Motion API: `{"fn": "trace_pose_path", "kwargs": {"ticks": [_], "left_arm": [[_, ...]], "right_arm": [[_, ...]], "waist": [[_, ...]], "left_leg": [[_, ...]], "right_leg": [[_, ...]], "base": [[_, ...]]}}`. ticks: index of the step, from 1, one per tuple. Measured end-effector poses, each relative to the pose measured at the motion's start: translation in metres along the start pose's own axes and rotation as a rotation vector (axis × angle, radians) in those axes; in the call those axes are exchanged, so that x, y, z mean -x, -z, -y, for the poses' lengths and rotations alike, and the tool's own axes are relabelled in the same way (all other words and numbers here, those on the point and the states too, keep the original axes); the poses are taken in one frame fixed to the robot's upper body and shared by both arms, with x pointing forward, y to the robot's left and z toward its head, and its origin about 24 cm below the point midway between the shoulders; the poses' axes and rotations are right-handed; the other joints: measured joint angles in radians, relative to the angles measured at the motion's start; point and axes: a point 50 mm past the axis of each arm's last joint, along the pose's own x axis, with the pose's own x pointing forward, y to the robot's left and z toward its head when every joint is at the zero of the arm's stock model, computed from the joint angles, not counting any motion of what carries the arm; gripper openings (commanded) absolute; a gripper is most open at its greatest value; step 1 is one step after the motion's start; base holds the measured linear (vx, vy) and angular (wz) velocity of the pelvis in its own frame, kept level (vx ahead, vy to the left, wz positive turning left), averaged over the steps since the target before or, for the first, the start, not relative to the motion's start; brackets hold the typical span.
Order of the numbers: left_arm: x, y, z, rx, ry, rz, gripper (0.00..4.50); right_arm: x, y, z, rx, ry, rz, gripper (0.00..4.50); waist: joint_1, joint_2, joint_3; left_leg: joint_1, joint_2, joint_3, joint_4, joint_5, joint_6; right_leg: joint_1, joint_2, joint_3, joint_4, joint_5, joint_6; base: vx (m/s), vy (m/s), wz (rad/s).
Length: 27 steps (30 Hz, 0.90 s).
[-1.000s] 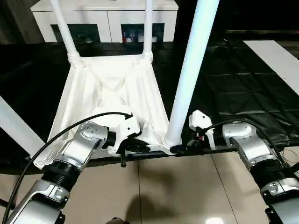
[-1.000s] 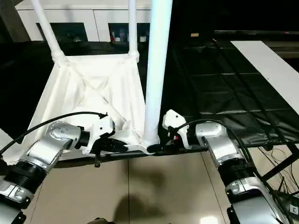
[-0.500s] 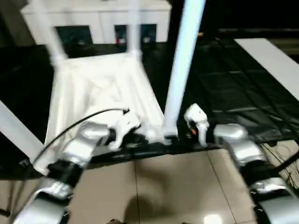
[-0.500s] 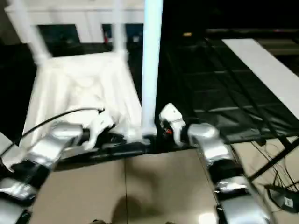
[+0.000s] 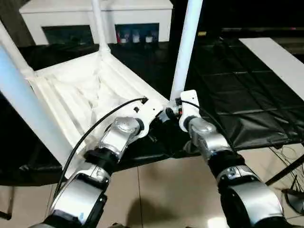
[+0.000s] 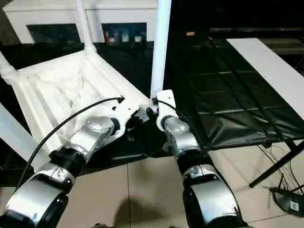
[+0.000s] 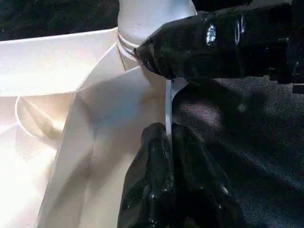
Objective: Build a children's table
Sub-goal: Rotate leg to tighten
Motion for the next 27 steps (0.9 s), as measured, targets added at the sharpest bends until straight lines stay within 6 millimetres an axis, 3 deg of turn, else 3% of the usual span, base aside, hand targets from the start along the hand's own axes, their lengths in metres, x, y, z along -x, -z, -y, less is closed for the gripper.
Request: {"fn": "trace_pose_path", "kwargs": {"ticks": [7, 12, 14, 21, 23, 27], "left_arm": [[0.002, 0.002, -0.003, -0.028, 0.018, 0.008, 0.00], [0.010, 0.007, -0.005, -0.054, 0.089, 0.016, 0.00], [0.015, 0.011, -0.007, -0.067, 0.140, 0.019, 0.00], [0.037, 0.026, -0.008, -0.101, 0.339, 0.022, 0.00], [0.045, 0.031, -0.008, -0.108, 0.419, 0.019, 0.00], [0.052, 0.032, 0.002, -0.145, 0.569, 0.013, 0.00]], "right_arm": [[0.002, -0.002, 0.007, 0.056, -0.082, 0.018, 3.71], [0.022, 0.004, 0.031, 0.270, -0.310, 0.010, 3.71], [0.040, 0.009, 0.044, 0.362, -0.449, -0.005, 3.71], [0.069, 0.017, 0.052, 0.473, -0.743, -0.072, 3.71], [0.074, 0.014, 0.060, 0.484, -0.744, -0.080, 3.71], [0.078, 0.001, 0.054, 0.521, -0.810, -0.036, 3.71]], "waist": [[0.002, -0.002, 0.001], [0.014, -0.003, 0.001], [0.017, -0.002, 0.001], [0.022, -0.001, 0.001], [0.029, -0.001, 0.001], [0.052, 0.000, 0.001]], "left_leg": [[0.000, 0.000, 0.000, 0.000, 0.003, 0.004], [0.001, 0.000, 0.000, 0.000, 0.003, 0.004], [0.001, 0.001, -0.001, 0.000, 0.003, 0.004], [0.002, 0.001, -0.001, 0.000, 0.001, 0.000], [0.001, 0.001, -0.001, 0.000, 0.001, 0.000], [0.001, 0.002, -0.001, 0.000, 0.001, 0.000]], "right_leg": [[0.000, 0.000, -0.001, 0.001, 0.000, 0.000], [0.000, 0.000, -0.001, 0.001, 0.000, 0.000], [0.001, 0.000, -0.002, 0.001, 0.000, 0.001], [0.002, 0.000, -0.003, 0.002, 0.000, 0.000], [0.003, -0.001, -0.004, 0.002, 0.000, 0.000], [0.005, -0.002, -0.004, 0.002, 0.000, 0.000]], "base": [[0.000, 0.000, 0.00], [0.000, 0.000, 0.00], [0.000, 0.000, 0.00], [0.000, 0.000, 0.00], [0.000, 0.000, 0.00], [0.000, 0.000, 0.00]]}}
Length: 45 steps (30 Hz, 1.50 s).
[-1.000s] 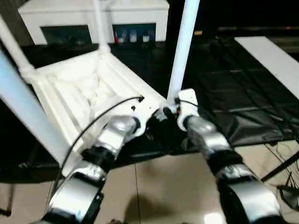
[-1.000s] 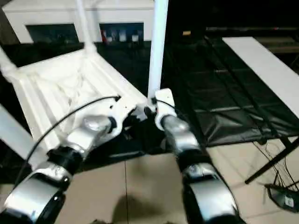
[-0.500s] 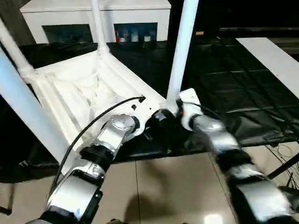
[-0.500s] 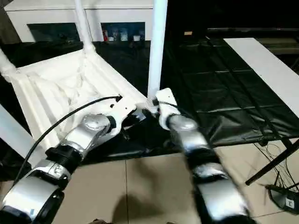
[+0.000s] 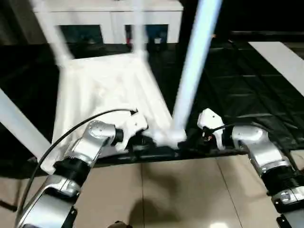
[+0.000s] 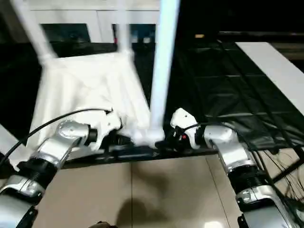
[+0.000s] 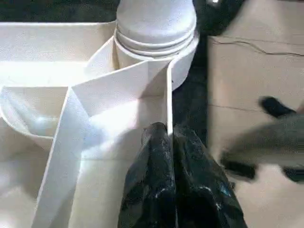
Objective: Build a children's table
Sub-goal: Rotate leg to tighten
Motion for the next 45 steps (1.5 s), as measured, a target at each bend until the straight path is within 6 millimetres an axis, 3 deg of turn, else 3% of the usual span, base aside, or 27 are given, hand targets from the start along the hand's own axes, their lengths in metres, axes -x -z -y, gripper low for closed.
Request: {"fn": "trace_pose_path", "kwargs": {"ticks": [2, 7, 17, 30, 36, 38, 41, 45], "left_arm": [[-0.001, -0.001, 0.002, -0.016, 0.024, 0.002, 0.00], [0.002, -0.001, 0.001, -0.018, 0.032, -0.010, 0.00], [0.003, -0.001, 0.002, -0.026, 0.042, -0.012, 0.00], [0.004, -0.001, 0.002, -0.025, 0.039, -0.014, 0.00], [0.004, -0.001, 0.002, -0.023, 0.033, -0.011, 0.00], [0.003, 0.000, -0.001, -0.008, -0.017, -0.004, 0.00], [-0.003, -0.001, -0.012, 0.045, -0.164, 0.004, 0.00], [-0.015, -0.007, -0.020, 0.091, -0.271, 0.005, 0.00]], "right_arm": [[0.000, -0.002, -0.002, 0.005, -0.030, 0.010, 3.71], [0.000, -0.003, -0.006, 0.003, -0.086, 0.006, 3.71], [0.001, 0.004, -0.010, -0.009, -0.120, -0.030, 3.71], [0.000, 0.004, -0.006, -0.023, -0.112, -0.035, 2.63], [-0.002, 0.004, -0.006, -0.033, -0.101, -0.027, 2.56], [-0.009, 0.006, -0.005, -0.064, -0.038, -0.002, 2.55], [-0.027, 0.007, 0.005, -0.154, 0.175, 0.022, 2.54], [-0.040, 0.006, 0.011, -0.231, 0.371, 0.026, 2.52]], "waist": [[0.003, 0.000, 0.000], [-0.008, -0.001, 0.000], [-0.007, -0.001, 0.000], [-0.007, -0.001, 0.000], [-0.009, -0.001, 0.000], [-0.013, -0.002, 0.000], [-0.042, -0.003, 0.000], [-0.058, -0.004, 0.000]], "left_leg": [[0.000, 0.000, 0.001, 0.001, 0.000, 0.000], [0.000, -0.001, 0.001, 0.001, 0.001, 0.001], [-0.001, 0.000, 0.001, 0.001, 0.001, 0.001], [-0.001, 0.000, 0.001, 0.001, 0.001, 0.001], [-0.001, 0.000, 0.001, 0.001, 0.001, 0.001], [0.000, 0.000, 0.001, 0.001, 0.001, 0.001], [0.001, -0.001, 0.001, 0.001, 0.001, 0.001], [0.002, -0.001, 0.000, 0.001, 0.001, 0.001]], "right_leg": [[0.001, -0.001, 0.000, -0.001, 0.000, 0.000], [0.001, -0.001, 0.001, -0.001, 0.000, 0.000], [0.000, -0.001, 0.001, -0.001, -0.001, 0.001], [0.000, -0.001, 0.001, -0.001, -0.001, 0.001], [0.000, -0.001, 0.001, -0.001, -0.001, 0.001], [0.000, -0.001, 0.001, 0.000, 0.000, 0.001], [0.000, -0.001, 0.001, 0.001, 0.001, -0.001], [0.000, -0.001, 0.001, -0.001, 0.000, -0.001]], "base": [[0.000, 0.000, 0.00], [0.000, 0.000, 0.00], [0.000, 0.000, 0.00], [0.000, 0.000, 0.00], [0.000, 0.000, 0.00], [0.000, 0.000, 0.00], [0.000, 0.000, 0.00], [0.000, 0.000, 0.00]]}}
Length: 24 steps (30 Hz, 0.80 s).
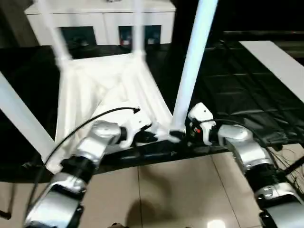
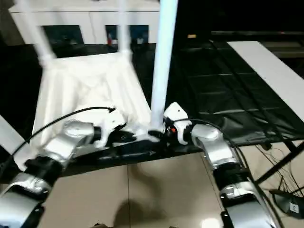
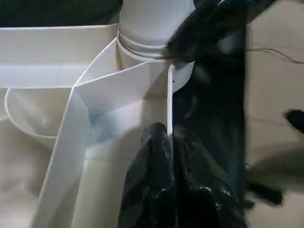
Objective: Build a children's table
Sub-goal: Rotate leg to tighten
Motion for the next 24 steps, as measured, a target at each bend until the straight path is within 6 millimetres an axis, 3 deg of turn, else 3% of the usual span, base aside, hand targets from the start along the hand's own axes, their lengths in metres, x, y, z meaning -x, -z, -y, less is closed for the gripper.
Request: {"fn": "trace_pose_path", "kwargs": {"ticks": [4, 9, 12, 13, 20, 21, 24], "left_arm": [[-0.018, -0.011, -0.004, 0.049, -0.144, -0.006, 0.00], [-0.034, -0.023, -0.001, 0.065, -0.242, -0.014, 0.00], [-0.036, -0.025, -0.001, 0.063, -0.251, -0.013, 0.00], [-0.036, -0.025, -0.001, 0.063, -0.251, -0.012, 0.00], [-0.033, -0.022, -0.004, 0.048, -0.242, -0.011, 0.00], [-0.033, -0.022, -0.004, 0.040, -0.228, -0.011, 0.00], [-0.026, -0.018, -0.005, 0.010, -0.167, -0.006, 0.00]], "right_arm": [[-0.024, -0.008, -0.003, -0.119, 0.288, 0.001, 2.51], [-0.037, -0.016, -0.004, -0.217, 0.502, 0.006, 2.51], [-0.040, -0.017, -0.004, -0.200, 0.505, 0.013, 2.51], [-0.040, -0.017, -0.005, -0.202, 0.499, 0.017, 2.95], [-0.036, -0.017, -0.001, -0.196, 0.409, 0.035, 3.58], [-0.033, -0.017, 0.001, -0.176, 0.373, 0.039, 3.83], [-0.012, -0.016, 0.018, -0.072, 0.229, 0.044, 3.83]], "waist": [[-0.010, 0.000, 0.000], [-0.005, 0.001, -0.001], [-0.002, 0.001, -0.001], [-0.001, 0.001, -0.001], [-0.003, 0.001, 0.000], [-0.002, 0.001, 0.000], [0.007, 0.000, 0.000]], "left_leg": [[-0.001, 0.000, 0.000, 0.000, 0.000, -0.001], [-0.001, -0.001, -0.001, -0.001, 0.000, 0.000], [-0.002, -0.001, -0.001, -0.002, 0.000, 0.001], [-0.002, -0.001, -0.001, -0.002, 0.000, 0.001], [-0.001, -0.001, -0.001, -0.002, 0.000, 0.000], [-0.001, -0.001, -0.001, -0.002, 0.000, 0.000], [-0.001, 0.000, -0.001, -0.002, 0.000, 0.000]], "right_leg": [[-0.002, 0.000, 0.000, 0.000, 0.001, -0.002], [-0.002, 0.000, 0.000, -0.001, 0.001, -0.001], [-0.002, 0.000, 0.000, -0.002, 0.001, 0.000], [-0.002, 0.000, 0.000, -0.002, 0.001, 0.000], [-0.002, 0.000, 0.000, -0.001, 0.001, 0.000], [-0.002, 0.000, 0.000, -0.001, 0.001, 0.000], [-0.001, 0.000, -0.001, -0.001, 0.000, 0.000]], "base": [[0.000, 0.000, 0.00], [0.000, 0.000, 0.00], [0.000, 0.000, 0.00], [0.000, 0.000, 0.00], [0.000, 0.000, 0.00], [0.000, 0.000, 0.00], [0.000, 0.000, 0.00]]}}
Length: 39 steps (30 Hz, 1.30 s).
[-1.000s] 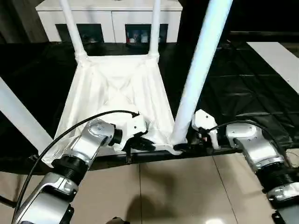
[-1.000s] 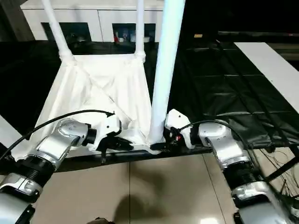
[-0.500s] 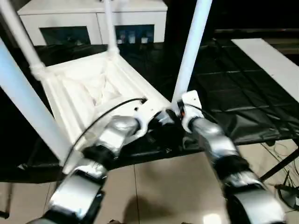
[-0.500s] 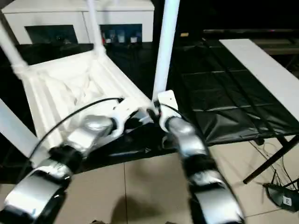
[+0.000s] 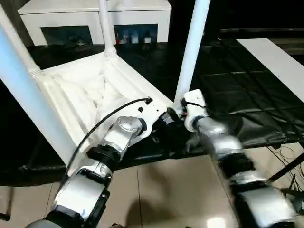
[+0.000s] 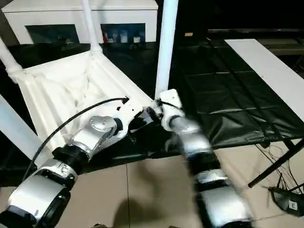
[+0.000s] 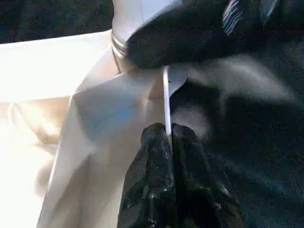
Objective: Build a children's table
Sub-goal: Rotate leg to tighten
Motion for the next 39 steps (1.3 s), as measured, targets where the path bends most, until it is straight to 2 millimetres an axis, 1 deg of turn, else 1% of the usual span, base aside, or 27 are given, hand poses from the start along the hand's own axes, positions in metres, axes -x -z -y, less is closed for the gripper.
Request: {"fn": "trace_pose_path", "kwargs": {"ticks": [3, 5, 8, 10, 13, 16, 22, 25, 27, 29, 31, 34, 39], "left_arm": [[0.008, 0.005, -0.001, -0.034, 0.061, 0.010, 0.00], [0.015, 0.010, 0.000, -0.071, 0.135, 0.013, 0.00], [0.029, 0.018, 0.002, -0.098, 0.252, 0.019, 0.00], [0.035, 0.022, 0.005, -0.114, 0.324, 0.018, 0.00], [0.039, 0.023, 0.011, -0.135, 0.405, 0.018, 0.00], [0.043, 0.024, 0.012, -0.143, 0.446, 0.016, 0.00], [0.046, 0.025, 0.013, -0.148, 0.465, 0.013, 0.00], [0.046, 0.025, 0.013, -0.148, 0.468, 0.013, 0.00], [0.046, 0.025, 0.013, -0.146, 0.470, 0.012, 0.00], [0.046, 0.025, 0.013, -0.146, 0.470, 0.012, 0.00], [0.046, 0.025, 0.013, -0.146, 0.470, 0.012, 0.00], [0.047, 0.025, 0.013, -0.146, 0.470, 0.011, 0.00], [0.047, 0.026, 0.012, -0.146, 0.468, 0.009, 0.00]], "right_arm": [[0.016, -0.002, 0.006, 0.082, -0.168, 0.019, 3.83], [0.030, 0.003, 0.008, 0.161, -0.295, -0.006, 3.83], [0.048, 0.011, 0.013, 0.226, -0.432, -0.069, 3.83], [0.054, 0.013, 0.014, 0.246, -0.501, -0.096, 3.83], [0.057, 0.009, 0.010, 0.270, -0.572, -0.088, 3.83], [0.059, 0.006, 0.005, 0.294, -0.637, -0.080, 3.83], [0.063, 0.013, 0.001, 0.300, -0.702, -0.115, 3.83], [0.065, 0.013, 0.003, 0.309, -0.711, -0.129, 3.46], [0.065, 0.014, 0.003, 0.314, -0.715, -0.134, 3.37], [0.065, 0.014, 0.003, 0.316, -0.715, -0.137, 3.12], [0.065, 0.014, 0.003, 0.315, -0.708, -0.135, 3.01], [0.064, 0.014, 0.003, 0.312, -0.706, -0.133, 2.64], [0.063, 0.014, 0.002, 0.309, -0.703, -0.129, 2.58]], "waist": [[0.008, 0.000, 0.000], [0.017, 0.000, 0.000], [0.030, 0.000, 0.000], [0.039, 0.000, 0.000], [0.047, 0.000, 0.000], [0.047, 0.000, 0.000], [0.044, -0.001, 0.000], [0.045, -0.001, 0.000], [0.045, -0.001, 0.000], [0.045, -0.001, 0.000], [0.045, -0.001, 0.000], [0.044, -0.001, 0.000], [0.043, -0.001, 0.000]], "left_leg": [[0.000, 0.001, 0.000, 0.000, 0.000, 0.000], [0.000, 0.001, 0.000, 0.000, 0.000, 0.000], [0.000, 0.001, 0.000, 0.001, 0.000, 0.000], [0.000, 0.001, 0.000, 0.001, 0.000, 0.000], [0.000, 0.001, 0.000, 0.001, 0.000, 0.000], [0.000, 0.001, 0.001, 0.001, 0.000, 0.000], [0.000, 0.001, 0.000, 0.001, 0.000, 0.000], [0.000, 0.001, 0.000, 0.001, 0.000, 0.000], [0.000, 0.001, 0.000, 0.001, 0.000, 0.000], [0.000, 0.001, 0.000, 0.001, 0.000, 0.000], [0.000, 0.001, 0.000, 0.001, 0.000, 0.000], [0.000, 0.001, 0.000, 0.001, 0.000, 0.000], [0.000, 0.001, 0.000, 0.001, 0.000, 0.000]], "right_leg": [[0.000, 0.000, -0.001, 0.000, 0.000, 0.000], [0.000, 0.000, -0.002, 0.000, 0.000, 0.001], [0.001, 0.000, -0.002, 0.001, -0.001, 0.001], [0.001, 0.000, -0.002, 0.001, 0.000, 0.001], [0.002, -0.001, -0.002, 0.001, 0.000, 0.001], [0.003, -0.001, -0.002, 0.001, 0.000, 0.001], [0.003, -0.001, -0.002, 0.001, 0.000, 0.001], [0.003, -0.001, -0.002, 0.001, -0.001, 0.001], [0.003, -0.001, -0.002, 0.001, -0.001, 0.001], [0.003, -0.001, -0.002, 0.001, -0.001, 0.001], [0.003, -0.001, -0.002, 0.001, -0.001, 0.001], [0.003, -0.001, -0.002, 0.001, -0.001, 0.001], [0.003, -0.001, -0.002, 0.001, -0.001, 0.001]], "base": [[0.000, 0.000, 0.00], [0.000, 0.000, 0.00], [0.000, 0.000, 0.00], [0.000, 0.000, 0.00], [0.000, 0.000, 0.00], [0.000, 0.000, 0.00], [0.000, 0.000, 0.00], [0.000, 0.000, 0.00], [0.000, 0.000, 0.00], [0.000, 0.000, 0.00], [0.000, 0.000, 0.00], [0.000, 0.000, 0.00], [0.000, 0.000, 0.00]]}}
